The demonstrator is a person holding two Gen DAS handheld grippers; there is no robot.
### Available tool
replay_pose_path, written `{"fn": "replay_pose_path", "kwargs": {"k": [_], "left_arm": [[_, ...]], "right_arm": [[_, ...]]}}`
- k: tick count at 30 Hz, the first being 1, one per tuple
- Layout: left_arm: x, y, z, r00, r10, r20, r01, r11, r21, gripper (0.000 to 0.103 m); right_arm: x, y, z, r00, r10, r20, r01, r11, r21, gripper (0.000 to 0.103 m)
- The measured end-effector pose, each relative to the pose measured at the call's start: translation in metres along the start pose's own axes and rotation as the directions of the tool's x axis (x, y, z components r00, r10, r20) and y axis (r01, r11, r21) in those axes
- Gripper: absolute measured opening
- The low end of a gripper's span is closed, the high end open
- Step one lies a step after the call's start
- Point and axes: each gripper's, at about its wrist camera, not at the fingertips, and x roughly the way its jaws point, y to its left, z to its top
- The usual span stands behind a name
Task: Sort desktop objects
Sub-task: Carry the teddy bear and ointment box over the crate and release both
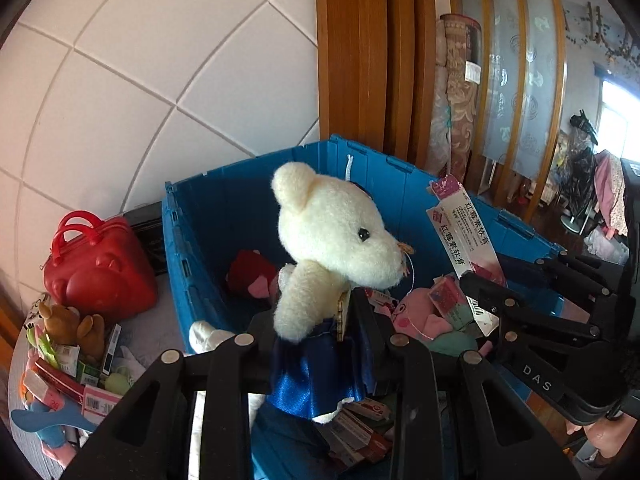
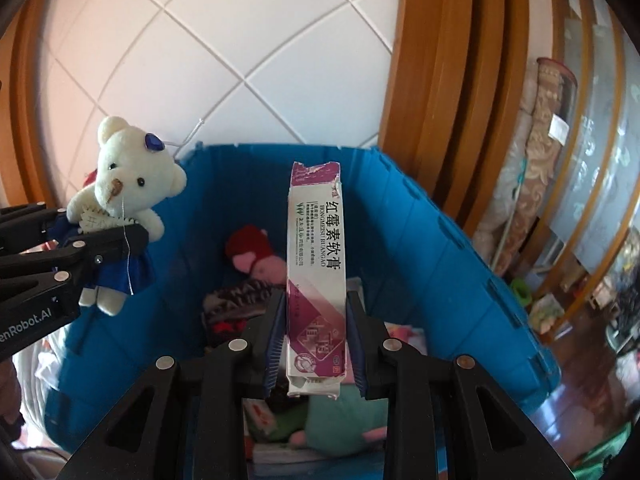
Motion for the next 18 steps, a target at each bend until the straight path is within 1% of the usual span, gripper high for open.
{"fn": "replay_pose_path", "kwargs": {"k": [4,9,10,11,12,13,14,15,16,18], "left_arm": [[0.005,-0.005,0.001,1.000,-0.001,-0.020,0.001,1.000,0.004,0.029],[0.009,-0.013,0.005,1.000,-0.015,-0.004,0.015,1.000,0.008,0.029],[0.009,-0.014,0.006,1.000,-0.014,-0.002,0.014,1.000,0.012,0.034],[0.009,-0.014,0.007,1.000,-0.011,-0.002,0.011,1.000,0.014,0.038],[0.009,-0.013,0.008,1.000,-0.011,0.001,0.011,1.000,0.017,0.047],[0.008,-0.013,0.008,1.000,-0.013,0.006,0.013,1.000,0.017,0.058],[0.006,-0.012,0.009,1.000,-0.019,0.017,0.019,1.000,0.019,0.064],[0.003,-0.011,0.009,0.999,-0.019,0.029,0.018,1.000,0.020,0.073],[-0.001,-0.010,0.009,0.999,-0.017,0.044,0.016,1.000,0.023,0.077],[-0.007,-0.009,0.009,0.998,-0.019,0.063,0.016,0.999,0.034,0.078]], "right_arm": [[0.018,-0.010,-0.006,0.999,0.026,-0.021,-0.026,1.000,-0.002,0.029],[0.026,-0.014,-0.010,1.000,0.007,-0.022,-0.007,1.000,-0.010,0.030],[0.027,-0.016,-0.009,1.000,0.007,-0.020,-0.008,1.000,-0.011,0.034],[0.028,-0.017,-0.009,1.000,0.007,-0.019,-0.007,1.000,-0.011,0.040],[0.028,-0.018,-0.009,1.000,0.004,-0.018,-0.004,1.000,-0.012,0.045],[0.029,-0.019,-0.009,1.000,0.002,-0.017,-0.002,1.000,-0.014,0.059],[0.029,-0.020,-0.009,1.000,-0.001,-0.016,0.001,1.000,-0.017,0.071],[0.029,-0.018,-0.009,1.000,-0.005,-0.014,0.005,1.000,-0.020,0.076],[0.028,-0.019,-0.010,1.000,-0.011,-0.014,0.011,1.000,-0.024,0.081],[0.027,-0.015,-0.010,1.000,-0.022,-0.013,0.022,0.999,-0.032,0.091]]}}
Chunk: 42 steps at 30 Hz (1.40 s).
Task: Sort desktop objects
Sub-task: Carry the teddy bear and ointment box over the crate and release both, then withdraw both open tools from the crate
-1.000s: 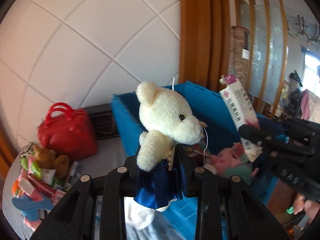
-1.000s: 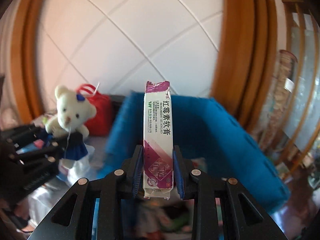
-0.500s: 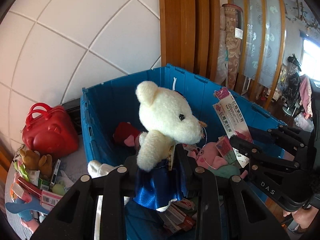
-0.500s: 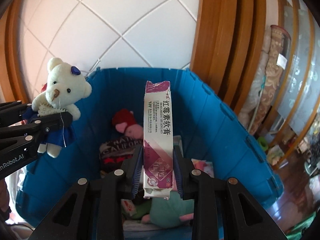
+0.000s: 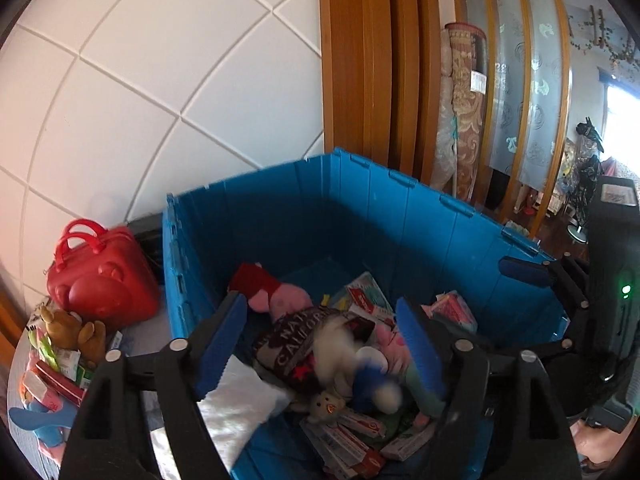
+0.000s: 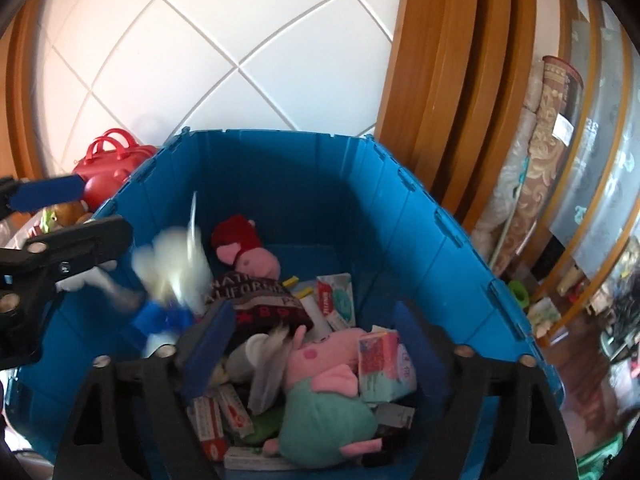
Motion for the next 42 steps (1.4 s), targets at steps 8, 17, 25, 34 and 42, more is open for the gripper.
{"fn": "replay_pose_path", "kwargs": {"k": [8,17,25,34,42], "left_arm": [[-0.026,0.022,-0.003,0.998,0.007,0.059,-0.008,1.000,0.015,0.086],[-0.071,0.071,-0.027,0.987,0.100,0.127,-0.097,0.995,-0.034,0.092],[-0.112,0.117,-0.057,0.977,0.156,0.142,-0.144,0.985,-0.093,0.092],[-0.141,0.161,-0.085,0.977,0.183,0.111,-0.168,0.977,-0.128,0.092],[-0.155,0.192,-0.107,0.978,0.189,0.090,-0.177,0.976,-0.127,0.092]], "right_arm": [[-0.015,0.022,0.007,0.999,-0.049,0.006,0.049,0.999,0.006,0.103],[-0.051,0.066,0.013,0.998,0.016,0.058,-0.017,1.000,0.018,0.103],[-0.082,0.120,0.010,0.993,0.066,0.102,-0.066,0.998,0.001,0.103],[-0.102,0.169,0.004,0.991,0.088,0.106,-0.088,0.996,0.003,0.103],[-0.106,0.212,-0.005,0.991,0.105,0.081,-0.104,0.995,-0.008,0.103]]}}
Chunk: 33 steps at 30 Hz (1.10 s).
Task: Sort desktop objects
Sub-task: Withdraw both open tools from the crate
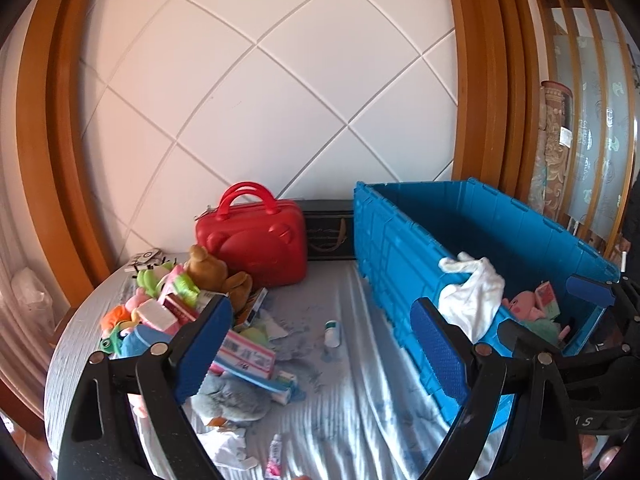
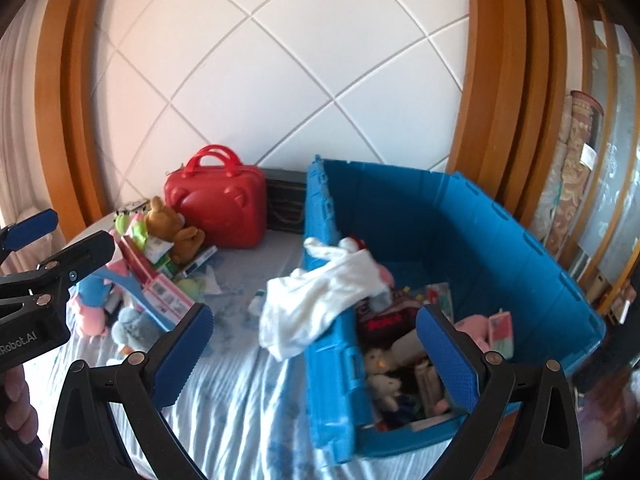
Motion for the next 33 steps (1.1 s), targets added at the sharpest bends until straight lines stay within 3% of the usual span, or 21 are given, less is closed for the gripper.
{"fn": "replay_pose_path", "kwargs": {"k": [16,33], "left_arm": [[-0.002,0.019,-0.013,0.998,-0.058,-0.021,0.059,0.998,0.032,0.092],[-0.002,-0.001,-0.012,0.989,-0.147,-0.027,0.149,0.984,0.093,0.092]], "right_arm": [[-0.004,0.022,-0.011,0.997,-0.067,-0.039,0.068,0.998,0.011,0.103],[-0.011,-0.003,-0.013,0.993,-0.113,-0.036,0.115,0.992,0.054,0.103]]}}
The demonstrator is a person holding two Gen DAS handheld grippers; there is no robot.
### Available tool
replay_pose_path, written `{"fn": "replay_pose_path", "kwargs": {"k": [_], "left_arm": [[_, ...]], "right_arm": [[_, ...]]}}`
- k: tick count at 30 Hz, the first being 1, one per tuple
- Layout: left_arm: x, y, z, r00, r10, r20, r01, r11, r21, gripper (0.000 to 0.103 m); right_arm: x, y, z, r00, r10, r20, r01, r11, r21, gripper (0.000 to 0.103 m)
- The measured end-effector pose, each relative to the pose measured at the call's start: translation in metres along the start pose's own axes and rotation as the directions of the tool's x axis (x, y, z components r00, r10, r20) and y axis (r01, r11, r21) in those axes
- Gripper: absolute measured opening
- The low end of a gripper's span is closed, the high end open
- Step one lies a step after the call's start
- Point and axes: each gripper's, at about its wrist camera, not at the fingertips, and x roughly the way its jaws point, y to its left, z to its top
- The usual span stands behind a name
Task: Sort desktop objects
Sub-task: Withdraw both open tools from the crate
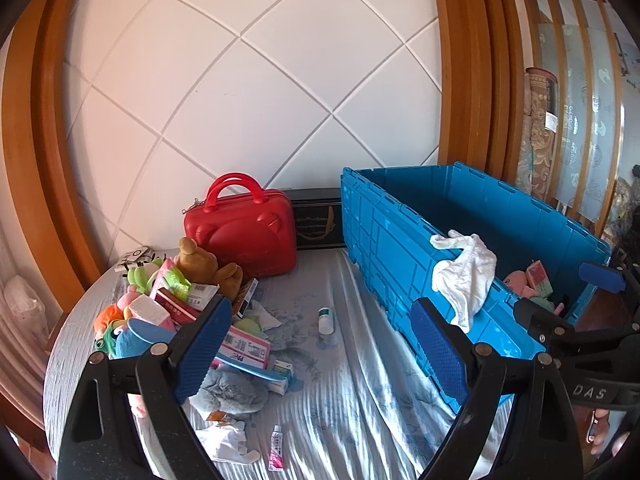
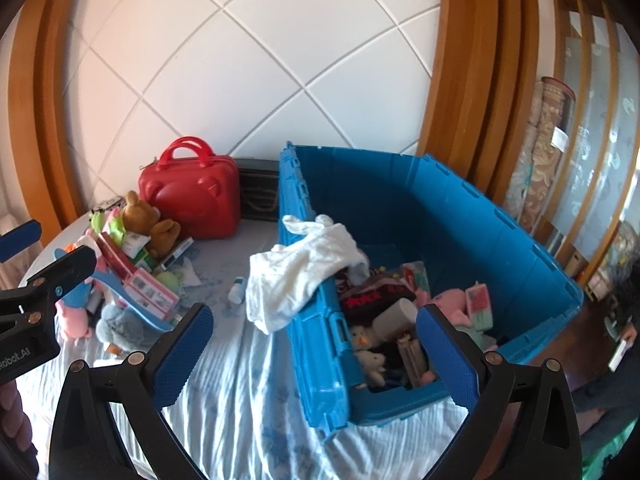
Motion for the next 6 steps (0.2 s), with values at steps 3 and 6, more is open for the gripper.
{"fn": "replay_pose_path", "kwargs": {"k": [3,6], "left_arm": [[-0.0006,-0.0018,0.0000,1.000,-0.016,0.009,0.016,1.000,-0.007,0.092],[-0.0016,-0.0044,0.0012,1.000,-0.020,0.018,0.021,1.000,-0.007,0.092]], "right_arm": [[0.0001,-0.0058,-0.0003,1.000,-0.014,-0.005,0.014,1.000,0.011,0.103],[-0.0016,-0.0109,-0.0018,1.000,-0.024,-0.006,0.025,0.999,0.021,0.103]]}}
